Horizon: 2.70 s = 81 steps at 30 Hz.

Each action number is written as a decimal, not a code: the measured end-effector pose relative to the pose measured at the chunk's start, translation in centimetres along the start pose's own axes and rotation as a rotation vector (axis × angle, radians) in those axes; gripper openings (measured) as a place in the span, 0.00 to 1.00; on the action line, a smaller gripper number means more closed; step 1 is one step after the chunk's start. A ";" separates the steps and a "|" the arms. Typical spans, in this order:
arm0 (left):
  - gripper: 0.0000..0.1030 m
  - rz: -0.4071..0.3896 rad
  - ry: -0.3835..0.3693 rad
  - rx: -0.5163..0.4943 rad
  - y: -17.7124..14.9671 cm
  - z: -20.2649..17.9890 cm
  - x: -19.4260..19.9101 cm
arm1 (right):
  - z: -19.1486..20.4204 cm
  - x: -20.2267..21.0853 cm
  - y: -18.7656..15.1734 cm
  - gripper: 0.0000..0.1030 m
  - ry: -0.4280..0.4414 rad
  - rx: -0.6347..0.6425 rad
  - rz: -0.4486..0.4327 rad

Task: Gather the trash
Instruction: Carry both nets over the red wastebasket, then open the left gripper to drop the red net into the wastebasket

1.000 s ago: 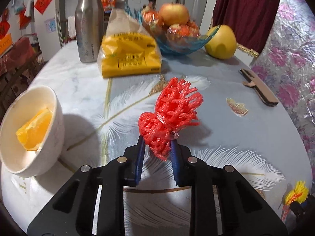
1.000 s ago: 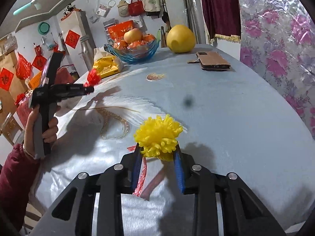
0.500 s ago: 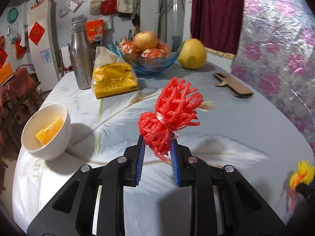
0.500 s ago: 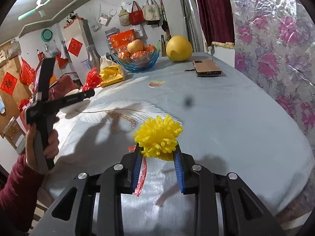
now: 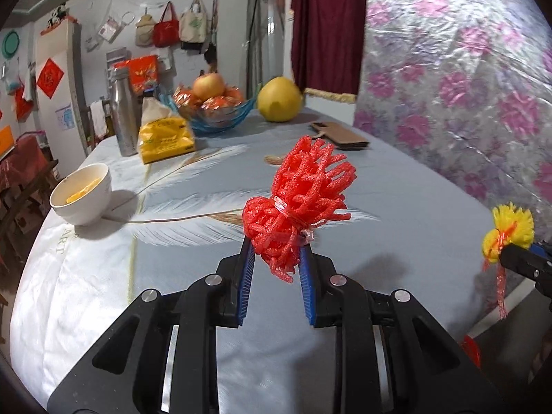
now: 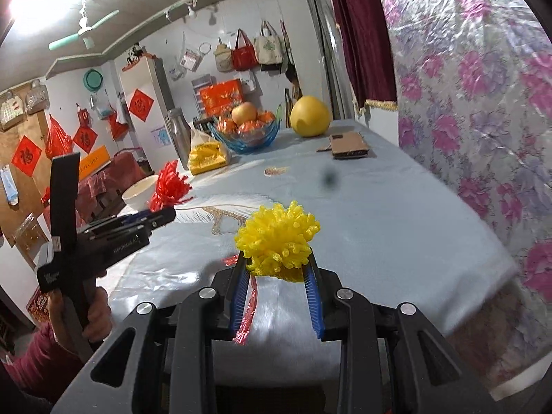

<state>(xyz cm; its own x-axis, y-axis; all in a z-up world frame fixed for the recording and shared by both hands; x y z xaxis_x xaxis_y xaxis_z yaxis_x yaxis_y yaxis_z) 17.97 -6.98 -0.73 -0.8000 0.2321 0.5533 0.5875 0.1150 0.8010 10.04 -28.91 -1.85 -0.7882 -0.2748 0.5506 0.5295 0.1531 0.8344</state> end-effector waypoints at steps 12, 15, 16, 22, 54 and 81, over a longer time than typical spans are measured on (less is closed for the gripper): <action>0.26 -0.022 -0.094 -0.080 -3.7 -7.2 4.6 | -2.6 8.7 -3.3 0.30 -0.069 -0.023 -0.075; 0.26 -0.018 -0.115 -0.101 -4.4 -8.9 5.2 | -3.6 10.2 -4.2 0.30 -0.084 -0.038 -0.086; 0.26 -0.018 -0.124 -0.112 -4.7 -9.7 5.4 | -3.9 10.7 -4.4 0.30 -0.090 -0.042 -0.089; 0.26 -0.001 -0.167 -0.164 -6.4 -13.4 5.9 | -6.1 13.4 -6.5 0.30 -0.134 -0.068 -0.100; 0.26 0.258 -0.330 -0.348 -16.9 -24.5 2.2 | -13.0 16.3 -16.1 0.30 -0.255 -0.225 0.022; 0.28 0.736 -0.321 -0.649 -32.6 -29.6 -10.2 | -18.4 13.5 -24.7 0.30 -0.245 -0.443 0.128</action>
<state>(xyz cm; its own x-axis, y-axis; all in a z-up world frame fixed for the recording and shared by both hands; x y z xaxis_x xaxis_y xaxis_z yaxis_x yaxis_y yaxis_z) 3.35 -41.71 -25.67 -0.1429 0.2916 0.9458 0.6629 -0.6814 0.3103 -7.88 -53.87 -15.52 -0.7309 -0.0414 0.6812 0.6662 -0.2600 0.6990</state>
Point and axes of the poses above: each gripper's, at about its wrist camera, not at the fingertips, and x roughly against the way its jaws point, z to its left, y to its top, the point moved 1 cm from there along -x, roughly the way its jaws point, and after that the axes turned 15 degrees about x, right-handed, at the moved point
